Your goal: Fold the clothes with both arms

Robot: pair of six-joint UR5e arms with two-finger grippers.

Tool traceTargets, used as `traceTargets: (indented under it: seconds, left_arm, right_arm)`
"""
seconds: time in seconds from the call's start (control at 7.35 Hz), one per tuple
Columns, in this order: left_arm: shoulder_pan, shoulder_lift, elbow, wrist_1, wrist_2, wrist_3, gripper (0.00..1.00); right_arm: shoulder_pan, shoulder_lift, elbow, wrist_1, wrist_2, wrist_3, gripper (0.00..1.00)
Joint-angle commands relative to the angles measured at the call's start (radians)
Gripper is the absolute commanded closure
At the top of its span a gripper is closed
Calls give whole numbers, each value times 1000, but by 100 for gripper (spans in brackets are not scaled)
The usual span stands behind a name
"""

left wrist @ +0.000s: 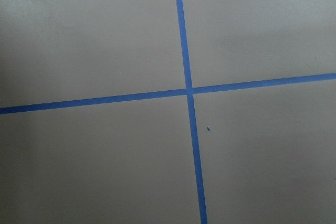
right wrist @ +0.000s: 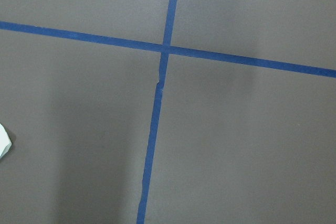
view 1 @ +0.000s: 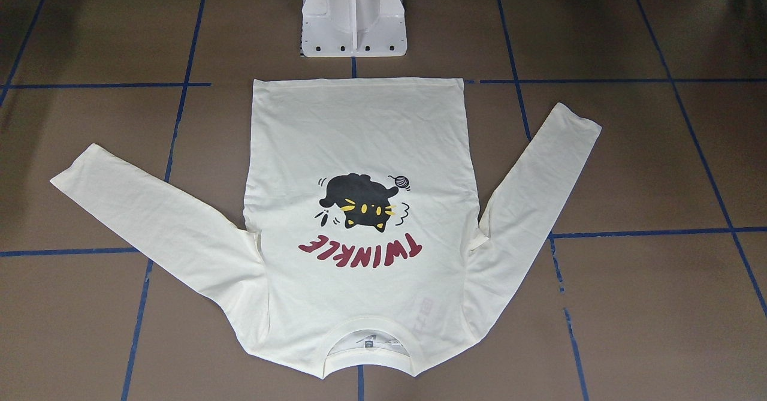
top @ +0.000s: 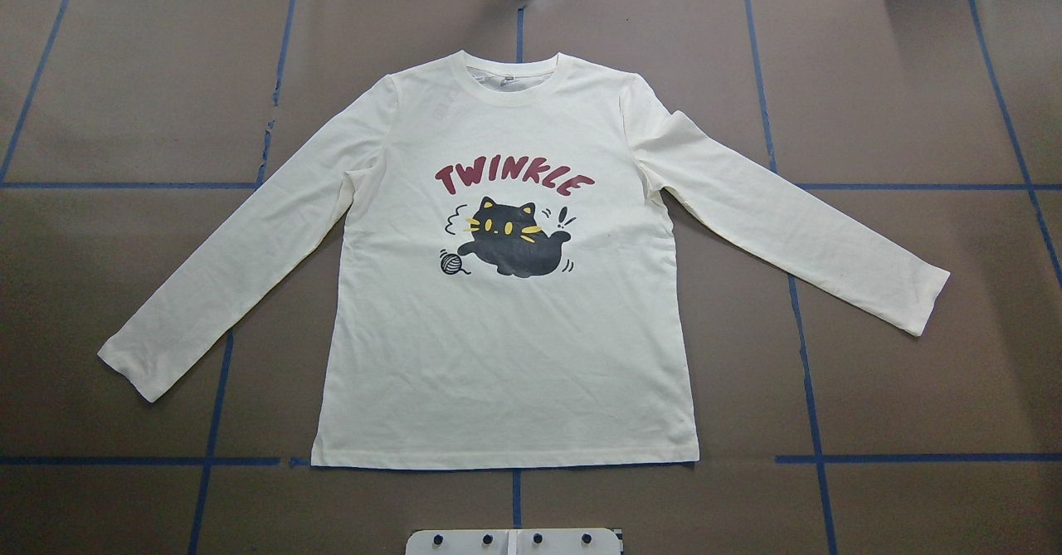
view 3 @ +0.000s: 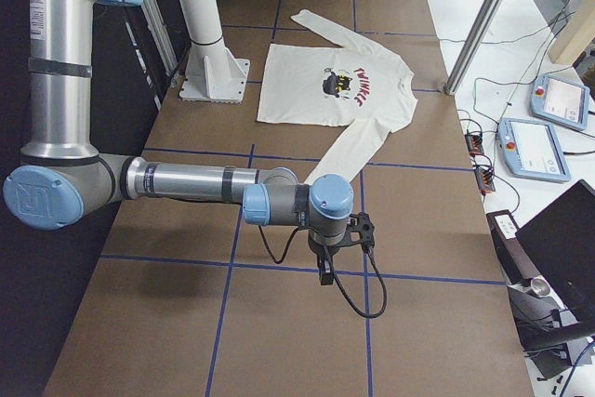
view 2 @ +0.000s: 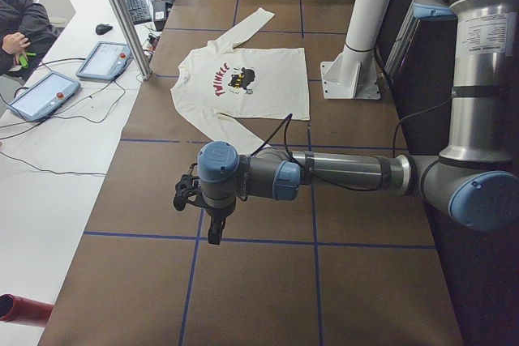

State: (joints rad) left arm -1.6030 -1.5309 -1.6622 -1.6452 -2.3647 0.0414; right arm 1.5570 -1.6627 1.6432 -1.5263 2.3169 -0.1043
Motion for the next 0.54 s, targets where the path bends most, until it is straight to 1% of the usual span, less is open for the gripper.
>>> traceTargets:
  seconds: [0.0,0.27,0.41]
  left_arm:
    - [2,2,-19,-4,-1,-5,0]
    - [2,-2,-27,-5,7,-3,0]
    - [3,-8,-28,-36,8,-6,0]
  right_arm:
    - [0,1,3,0,-2,0,0]
    - [0,1,19,0,-2,-8,0]
    - [-2,7,56,0,-5,1,0]
